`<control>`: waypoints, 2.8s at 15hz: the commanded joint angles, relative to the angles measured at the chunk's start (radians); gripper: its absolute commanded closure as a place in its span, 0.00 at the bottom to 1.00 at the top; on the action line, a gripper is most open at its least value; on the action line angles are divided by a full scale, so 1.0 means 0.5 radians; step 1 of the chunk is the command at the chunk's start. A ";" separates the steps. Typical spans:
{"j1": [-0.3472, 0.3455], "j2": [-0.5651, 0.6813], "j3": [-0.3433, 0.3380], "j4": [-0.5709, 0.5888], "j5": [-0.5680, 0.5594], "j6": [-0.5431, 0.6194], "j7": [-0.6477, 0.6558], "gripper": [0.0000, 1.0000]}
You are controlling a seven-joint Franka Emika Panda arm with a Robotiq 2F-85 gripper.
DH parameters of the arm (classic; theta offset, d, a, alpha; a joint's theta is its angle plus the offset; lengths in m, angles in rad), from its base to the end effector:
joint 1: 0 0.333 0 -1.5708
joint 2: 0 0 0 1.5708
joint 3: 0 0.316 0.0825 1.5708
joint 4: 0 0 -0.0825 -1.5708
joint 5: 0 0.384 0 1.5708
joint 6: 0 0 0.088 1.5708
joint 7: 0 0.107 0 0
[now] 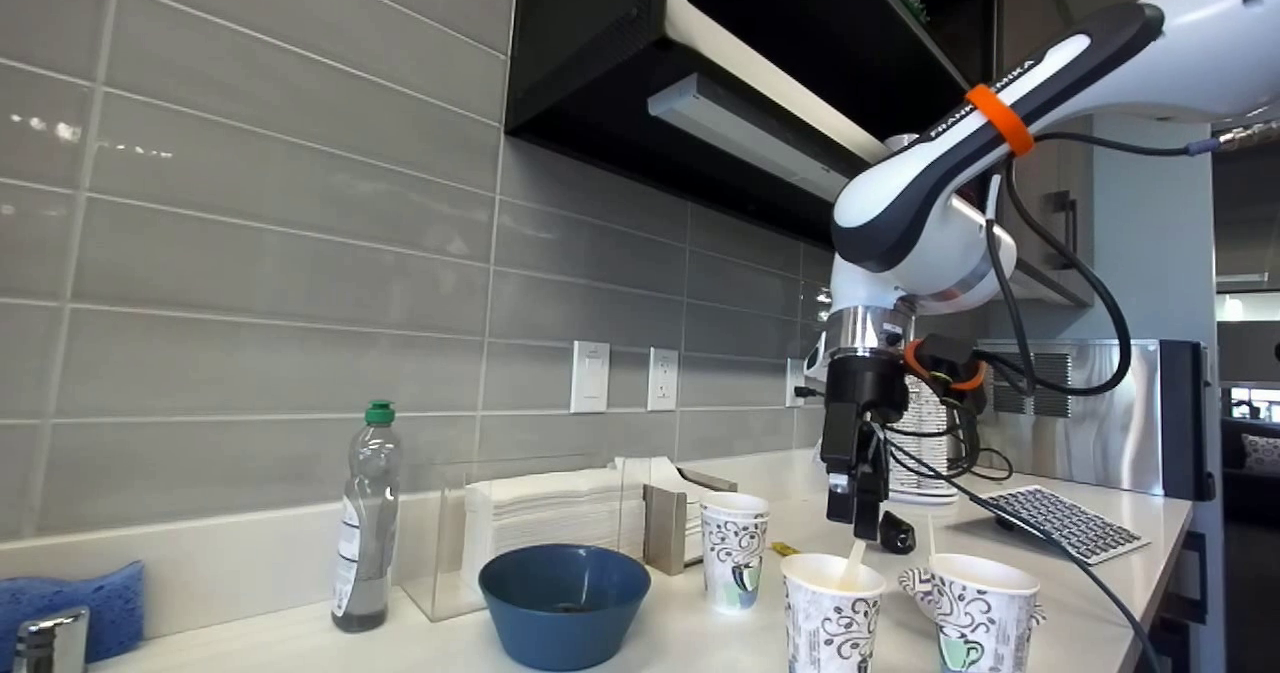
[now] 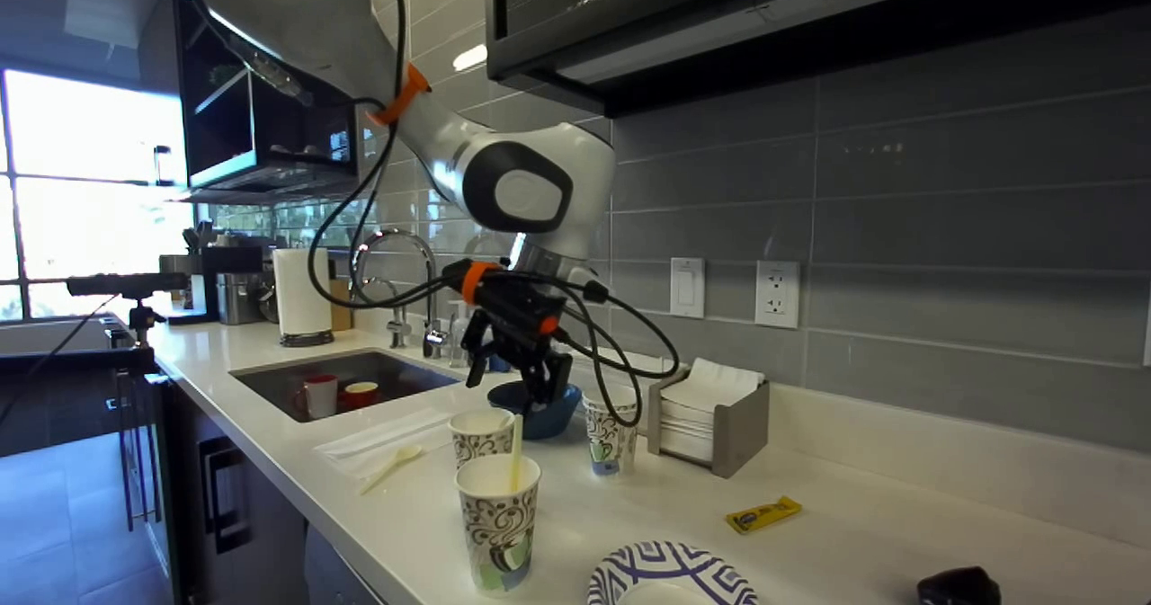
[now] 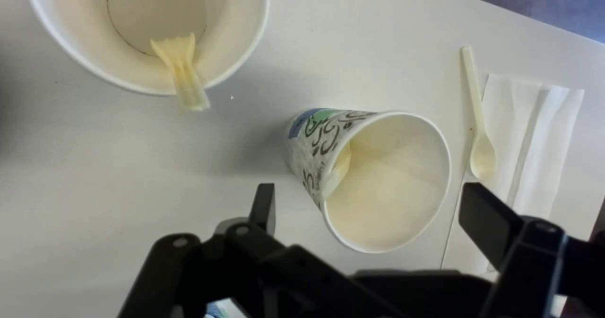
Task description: Move the spoon to the cup to the left
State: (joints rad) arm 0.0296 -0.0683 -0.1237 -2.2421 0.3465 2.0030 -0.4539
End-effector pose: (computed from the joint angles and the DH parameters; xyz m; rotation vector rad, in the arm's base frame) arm 0.4941 -0.0264 0.3865 -2.7832 -0.2613 0.1132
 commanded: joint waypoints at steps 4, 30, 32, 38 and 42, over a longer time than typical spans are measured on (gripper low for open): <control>-0.079 0.068 0.035 0.055 0.031 -0.073 -0.001 0.35; -0.104 -0.454 0.115 0.090 -0.292 -0.438 0.499 0.99; -0.107 -0.573 0.157 0.118 -0.430 -0.539 0.651 0.99; -0.105 -0.749 0.236 0.241 -0.574 -0.643 0.962 0.99; -0.125 -0.756 0.245 0.270 -0.567 -0.670 1.109 0.99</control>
State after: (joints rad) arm -0.0141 -0.4493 -0.0088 -2.1258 0.0847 1.7024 0.0479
